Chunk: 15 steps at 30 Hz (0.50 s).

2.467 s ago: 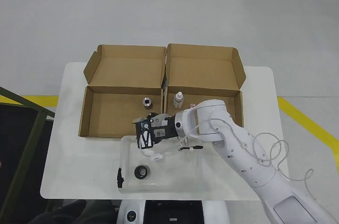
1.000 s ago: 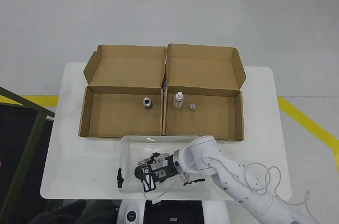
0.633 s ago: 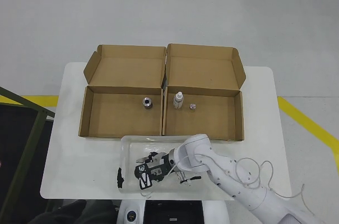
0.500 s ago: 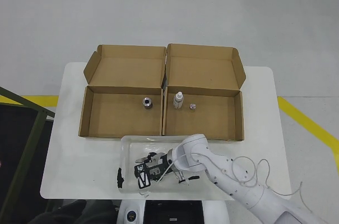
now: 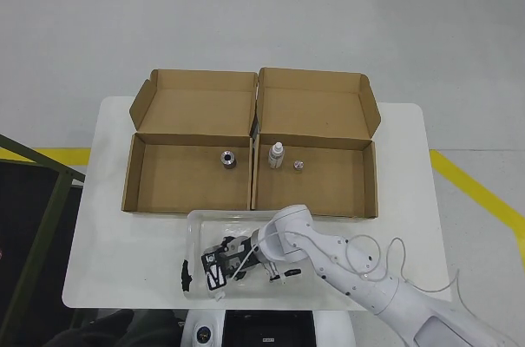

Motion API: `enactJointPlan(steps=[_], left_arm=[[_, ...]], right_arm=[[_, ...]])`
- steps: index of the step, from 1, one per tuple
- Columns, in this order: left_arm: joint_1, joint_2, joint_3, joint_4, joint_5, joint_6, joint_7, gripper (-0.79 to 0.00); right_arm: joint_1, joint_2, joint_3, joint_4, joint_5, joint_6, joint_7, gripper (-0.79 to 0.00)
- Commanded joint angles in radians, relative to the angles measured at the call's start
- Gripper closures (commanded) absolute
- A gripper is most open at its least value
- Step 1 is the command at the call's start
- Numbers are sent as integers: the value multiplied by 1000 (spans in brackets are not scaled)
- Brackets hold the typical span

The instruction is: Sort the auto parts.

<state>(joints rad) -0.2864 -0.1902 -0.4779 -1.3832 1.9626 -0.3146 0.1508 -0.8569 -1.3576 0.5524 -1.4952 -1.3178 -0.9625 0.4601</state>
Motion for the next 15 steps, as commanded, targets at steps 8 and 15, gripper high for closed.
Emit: enactJointPlan(steps=[8, 15], left_arm=[[0, 0, 0, 0, 0, 0, 0, -785], [0, 0, 0, 0, 0, 0, 0, -785]], right_arm=[[7, 0, 11, 15, 12, -21, -58, 0], [3, 18, 59, -20, 10, -42, -80, 0]])
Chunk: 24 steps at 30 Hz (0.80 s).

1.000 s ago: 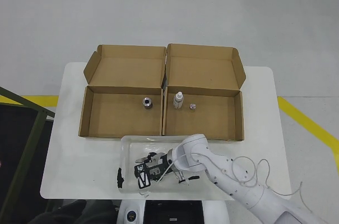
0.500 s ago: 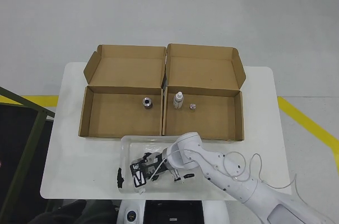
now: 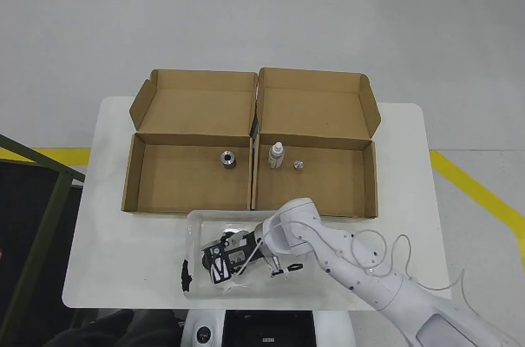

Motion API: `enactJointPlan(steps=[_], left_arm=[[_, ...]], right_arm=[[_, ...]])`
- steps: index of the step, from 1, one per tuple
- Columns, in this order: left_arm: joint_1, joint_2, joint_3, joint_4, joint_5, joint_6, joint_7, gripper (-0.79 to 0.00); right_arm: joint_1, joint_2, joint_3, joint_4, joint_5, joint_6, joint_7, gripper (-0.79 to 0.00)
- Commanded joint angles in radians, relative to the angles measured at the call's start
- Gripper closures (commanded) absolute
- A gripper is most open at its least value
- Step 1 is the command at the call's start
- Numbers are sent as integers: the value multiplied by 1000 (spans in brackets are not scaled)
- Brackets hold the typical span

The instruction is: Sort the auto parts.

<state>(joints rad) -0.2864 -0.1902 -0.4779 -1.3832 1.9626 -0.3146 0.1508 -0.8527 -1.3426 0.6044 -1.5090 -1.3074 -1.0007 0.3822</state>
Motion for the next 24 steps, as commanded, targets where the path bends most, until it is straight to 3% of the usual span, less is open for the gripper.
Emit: enactJointPlan(steps=[1, 24], left_arm=[[0, 0, 0, 0, 0, 0, 0, -785], [0, 0, 0, 0, 0, 0, 0, -785]], right_arm=[[-3, 6, 14, -15, -4, -8, -4, 0], [-19, 79, 131, -208, -16, -12, -17, 0]])
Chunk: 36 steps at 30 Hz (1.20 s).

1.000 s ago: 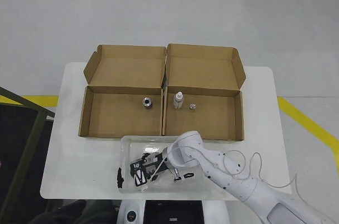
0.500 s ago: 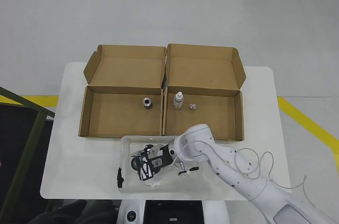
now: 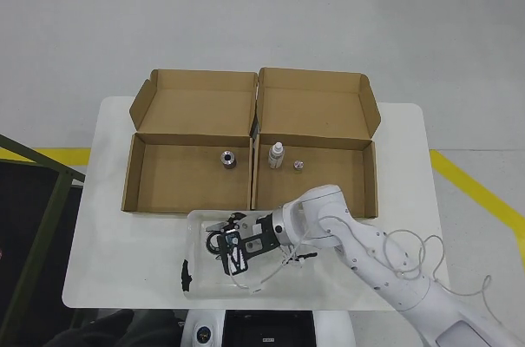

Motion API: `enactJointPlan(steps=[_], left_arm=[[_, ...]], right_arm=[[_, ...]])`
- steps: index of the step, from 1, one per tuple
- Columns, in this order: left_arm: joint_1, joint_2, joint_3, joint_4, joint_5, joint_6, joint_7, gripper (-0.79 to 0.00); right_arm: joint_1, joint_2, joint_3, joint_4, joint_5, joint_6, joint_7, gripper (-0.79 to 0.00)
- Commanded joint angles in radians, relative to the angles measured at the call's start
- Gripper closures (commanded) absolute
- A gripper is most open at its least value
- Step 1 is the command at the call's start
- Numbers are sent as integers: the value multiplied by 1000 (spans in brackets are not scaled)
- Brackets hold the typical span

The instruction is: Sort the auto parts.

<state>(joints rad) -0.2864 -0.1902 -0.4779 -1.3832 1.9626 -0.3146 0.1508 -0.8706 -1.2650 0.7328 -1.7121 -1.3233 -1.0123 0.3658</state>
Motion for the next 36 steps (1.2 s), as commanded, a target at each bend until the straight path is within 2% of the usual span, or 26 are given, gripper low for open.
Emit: enactJointPlan(steps=[1, 23, 36], left_arm=[[0, 0, 0, 0, 0, 0, 0, -785], [0, 0, 0, 0, 0, 0, 0, -785], [0, 0, 0, 0, 0, 0, 0, -785]], right_arm=[[-2, 4, 4, -12, -1, 0, -1, 0], [29, 39, 151, -113, 52, 13, -42, 0], [73, 37, 174, -74, 58, 60, -88, 0]])
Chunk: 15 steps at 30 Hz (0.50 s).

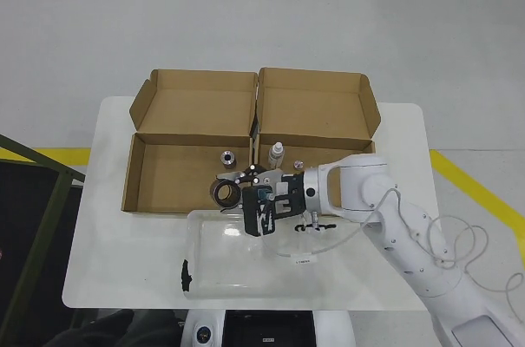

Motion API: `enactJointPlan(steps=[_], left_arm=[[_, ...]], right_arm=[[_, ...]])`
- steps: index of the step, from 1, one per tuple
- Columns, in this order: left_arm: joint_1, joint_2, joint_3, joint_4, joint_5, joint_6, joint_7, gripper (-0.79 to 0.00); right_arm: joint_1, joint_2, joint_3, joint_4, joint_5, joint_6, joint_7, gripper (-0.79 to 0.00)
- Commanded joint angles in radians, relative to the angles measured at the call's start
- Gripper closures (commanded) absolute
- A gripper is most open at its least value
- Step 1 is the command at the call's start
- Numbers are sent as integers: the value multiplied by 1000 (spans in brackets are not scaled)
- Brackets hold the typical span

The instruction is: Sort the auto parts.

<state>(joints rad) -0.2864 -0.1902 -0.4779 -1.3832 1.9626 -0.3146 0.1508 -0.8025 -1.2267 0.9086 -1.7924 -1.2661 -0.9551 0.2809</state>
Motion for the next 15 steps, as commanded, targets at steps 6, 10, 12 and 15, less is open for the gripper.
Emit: enactJointPlan(steps=[6, 10, 12, 15], left_arm=[[0, 0, 0, 0, 0, 0, 0, -785], [0, 0, 0, 0, 0, 0, 0, -785], [0, 0, 0, 0, 0, 0, 0, -785], [0, 0, 0, 0, 0, 0, 0, -785]], right_arm=[[44, -11, -25, 67, 11, 23, -30, 0], [73, -20, -44, 112, 13, 39, -44, 0], [89, -25, -56, 139, 13, 48, -48, 0], [114, -34, -75, 184, 17, 61, -51, 0]])
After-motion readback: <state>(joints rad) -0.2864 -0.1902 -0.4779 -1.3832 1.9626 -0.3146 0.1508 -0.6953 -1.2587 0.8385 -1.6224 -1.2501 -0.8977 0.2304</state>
